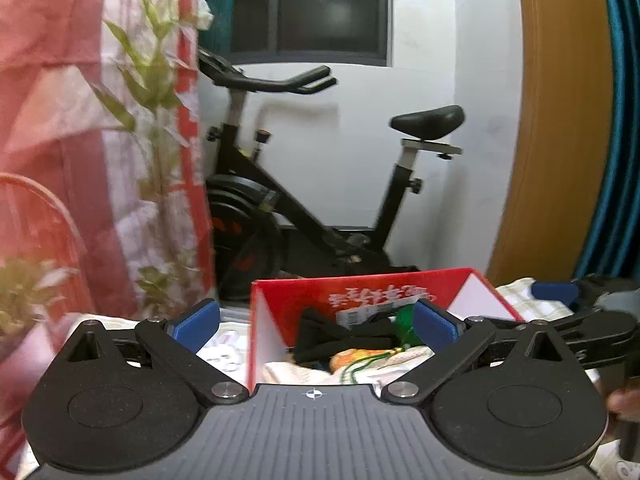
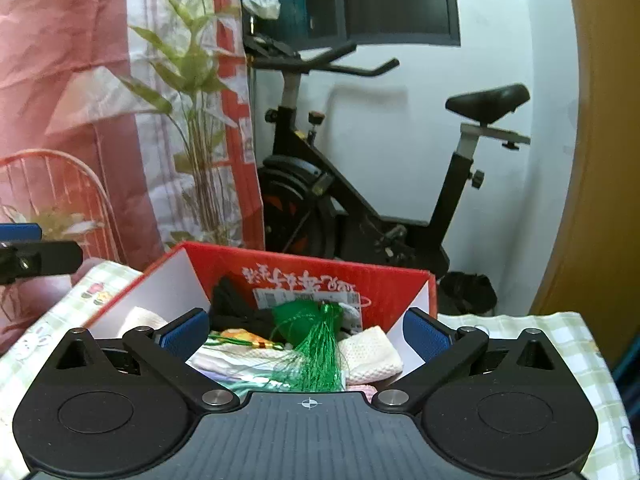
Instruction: Organize soft objects
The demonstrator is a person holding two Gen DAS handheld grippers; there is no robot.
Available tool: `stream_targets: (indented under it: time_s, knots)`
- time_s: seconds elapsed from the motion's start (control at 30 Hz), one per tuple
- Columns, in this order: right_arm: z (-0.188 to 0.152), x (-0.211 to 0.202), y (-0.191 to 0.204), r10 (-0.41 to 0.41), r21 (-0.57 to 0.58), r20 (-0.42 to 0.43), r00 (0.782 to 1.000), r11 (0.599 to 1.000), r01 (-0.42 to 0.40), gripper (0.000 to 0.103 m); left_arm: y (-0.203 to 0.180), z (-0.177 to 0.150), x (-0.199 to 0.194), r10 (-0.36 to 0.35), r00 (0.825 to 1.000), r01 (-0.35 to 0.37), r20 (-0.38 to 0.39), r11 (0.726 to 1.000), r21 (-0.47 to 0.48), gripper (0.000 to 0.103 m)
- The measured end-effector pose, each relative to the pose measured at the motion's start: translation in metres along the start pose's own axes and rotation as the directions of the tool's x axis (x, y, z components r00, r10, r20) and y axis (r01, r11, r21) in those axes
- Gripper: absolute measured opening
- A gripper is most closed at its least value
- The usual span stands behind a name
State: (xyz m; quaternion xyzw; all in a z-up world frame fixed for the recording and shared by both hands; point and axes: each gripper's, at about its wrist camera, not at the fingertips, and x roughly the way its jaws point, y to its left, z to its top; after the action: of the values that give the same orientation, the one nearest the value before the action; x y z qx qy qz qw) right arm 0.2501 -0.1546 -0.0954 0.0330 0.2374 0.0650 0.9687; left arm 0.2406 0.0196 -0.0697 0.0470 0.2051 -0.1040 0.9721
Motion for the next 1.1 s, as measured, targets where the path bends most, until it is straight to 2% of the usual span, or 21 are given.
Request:
stream_targets:
  time_s: [0.07,0.2,0.3,0.47,0.63,0.73,0.87,0.97,1.1]
  knots:
    - [0.004,-0.017,0.003,0.001,-0.004,0.025,1.000,1.000,-0.001,0.103,-0.003,0.003,-0.014,0.040,0.999,-0.040,0.014,0.999,0.000,0.103]
    - [0.012,-0.055,0.010,-0.009,0.002,0.086,0.996,1.000,0.009,0.103,-0.003,0.008,-0.046,0.011,0.998,-0.010,0.057,1.000,-0.012,0.103]
    - [0.017,-0.089,0.015,-0.010,0.006,0.136,0.991,1.000,0.009,0.103,-0.011,0.011,-0.075,0.031,0.996,-0.032,0.088,0.999,0.006,0.103]
    - [0.023,-0.140,0.021,-0.041,0.014,0.169,0.985,0.999,0.040,0.103,-0.029,0.014,-0.124,0.063,0.988,-0.071,0.138,0.996,0.051,0.103]
    - [0.023,-0.192,0.026,-0.082,-0.004,0.184,0.980,0.996,0.084,0.103,-0.036,0.014,-0.176,0.101,0.981,-0.108,0.165,0.993,0.038,0.103]
    - [0.022,-0.219,0.030,-0.117,-0.001,0.178,0.977,0.993,0.119,0.103,-0.035,0.017,-0.200,0.097,0.981,-0.101,0.171,0.995,0.013,0.103]
    - [0.018,-0.252,0.034,-0.128,0.027,0.201,0.971,0.992,0.126,0.103,-0.035,0.020,-0.221,0.083,0.980,-0.083,0.180,0.997,-0.010,0.103]
    - [0.016,-0.272,0.036,-0.144,0.037,0.216,0.966,0.990,0.139,0.103,-0.039,0.020,-0.233,0.101,0.976,-0.101,0.194,0.995,-0.013,0.103]
    - [0.013,-0.291,0.035,-0.127,0.060,0.233,0.964,0.991,0.116,0.103,-0.039,0.019,-0.243,0.108,0.973,-0.100,0.205,0.994,-0.047,0.103]
